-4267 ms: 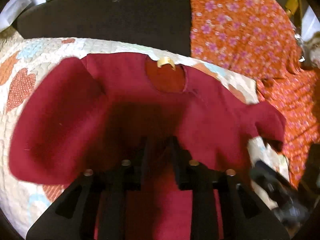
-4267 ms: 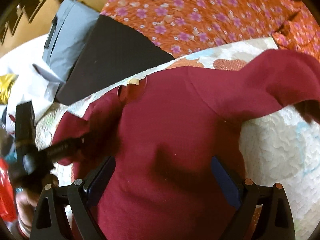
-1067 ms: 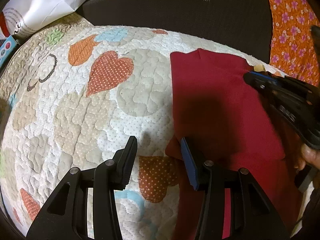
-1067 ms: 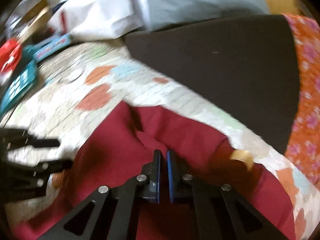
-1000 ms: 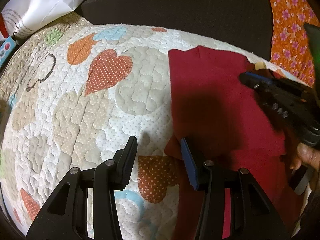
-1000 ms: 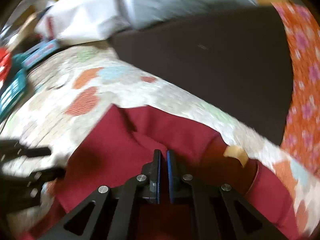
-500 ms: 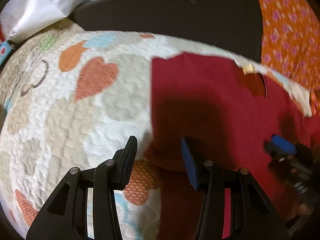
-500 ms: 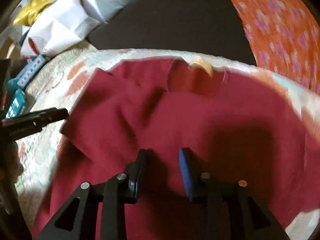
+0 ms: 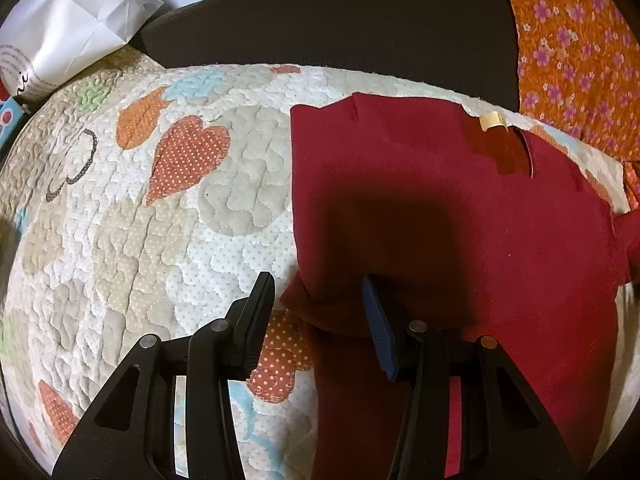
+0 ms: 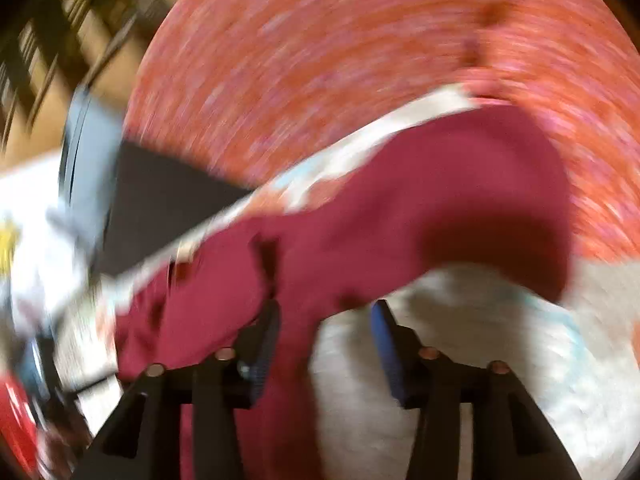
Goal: Fold small clothes
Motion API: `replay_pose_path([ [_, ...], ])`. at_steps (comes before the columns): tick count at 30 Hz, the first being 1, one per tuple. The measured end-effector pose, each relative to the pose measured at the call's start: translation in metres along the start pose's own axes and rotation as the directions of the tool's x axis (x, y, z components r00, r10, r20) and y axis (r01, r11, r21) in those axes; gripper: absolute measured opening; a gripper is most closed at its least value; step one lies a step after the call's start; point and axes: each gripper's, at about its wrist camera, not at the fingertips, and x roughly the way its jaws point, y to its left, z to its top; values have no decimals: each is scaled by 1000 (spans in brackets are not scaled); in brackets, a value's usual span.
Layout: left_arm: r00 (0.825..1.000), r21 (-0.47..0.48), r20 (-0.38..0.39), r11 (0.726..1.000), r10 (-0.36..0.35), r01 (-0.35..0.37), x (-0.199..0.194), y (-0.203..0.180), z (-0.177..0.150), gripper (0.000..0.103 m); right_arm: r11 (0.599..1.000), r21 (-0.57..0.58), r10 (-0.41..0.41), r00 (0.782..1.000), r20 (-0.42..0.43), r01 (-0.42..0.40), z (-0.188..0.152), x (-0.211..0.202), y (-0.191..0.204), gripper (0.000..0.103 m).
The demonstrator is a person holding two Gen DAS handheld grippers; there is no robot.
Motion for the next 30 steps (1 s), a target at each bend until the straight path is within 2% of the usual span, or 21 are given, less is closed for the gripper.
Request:
replay_pose_path([
  [1,1000,2,-1,1000,1,-1,0,-1,-1,45,998,64,10,999,41,-13,1,-8,-11,55],
  [2,1000,5,-3,1000,3,-3,1,-2,-1,45,992,122,14,997,74,-24,2,-13,-20,67],
  [3,1000,11,-5,1000,5,-5,1,-4,-2,45,982,183,19,995,101,-37,2,-14,-29,73],
  [7,1000,23,-4,1000,8,-8,1,-4,-2,45,913,379,107,985,134,-151,12,4,-58,73],
  [8,1000,19,-4,1000,5,-5,0,-3,-2,45,896,411,108,981,158,-165,15,8,-65,67],
  [9,1000,12,-3,1000,-1,1,-1,-2,-1,45,879,445,103,980,173,-171,21,12,-73,48],
  [11,1000,-7,5,1000,-13,13,-6,2,1,45,866,473,89,980,177,-164,39,11,-86,23],
  [12,1000,-22,15,1000,-19,19,-10,6,3,45,882,447,66,978,197,-150,50,3,-82,15],
  [13,999,-35,24,999,-22,23,-12,9,5,45,918,377,38,975,220,-121,64,-8,-68,11],
  [15,998,-71,47,997,-33,36,-19,17,11,45,978,192,36,968,250,-86,87,-20,-25,11],
  [17,997,-109,63,993,-42,49,-23,25,15,45,997,-33,77,963,257,-71,93,-23,37,11],
  [18,997,-128,67,990,-47,55,-25,29,16,45,985,-153,112,964,241,-76,88,-19,73,11],
  [20,996,-162,61,984,-60,69,-25,38,17,45,929,-342,205,967,154,-142,65,0,137,11],
  [21,996,-173,58,982,-64,74,-24,41,17,45,873,-440,256,965,50,-209,42,21,176,11],
  [22,996,-185,55,980,-68,77,-23,44,17,45,836,-489,272,962,-22,-248,21,36,196,11],
  [23,996,-195,53,978,-69,78,-23,46,17,45,791,-535,277,953,-119,-297,-5,56,216,13],
  [25,996,-202,53,976,-72,81,-23,49,18,45,720,-599,196,930,-310,-351,-61,101,243,15],
  [27,995,-200,58,976,-80,90,-24,49,18,45,683,-621,97,890,-445,-385,-108,127,248,15],
  [28,995,-196,58,976,-87,97,-24,48,18,45,681,-620,87,883,-461,-390,-114,130,245,15],
  [30,994,-188,55,976,-99,107,-23,46,18,45,700,-605,96,890,-445,-378,-114,125,235,22],
])
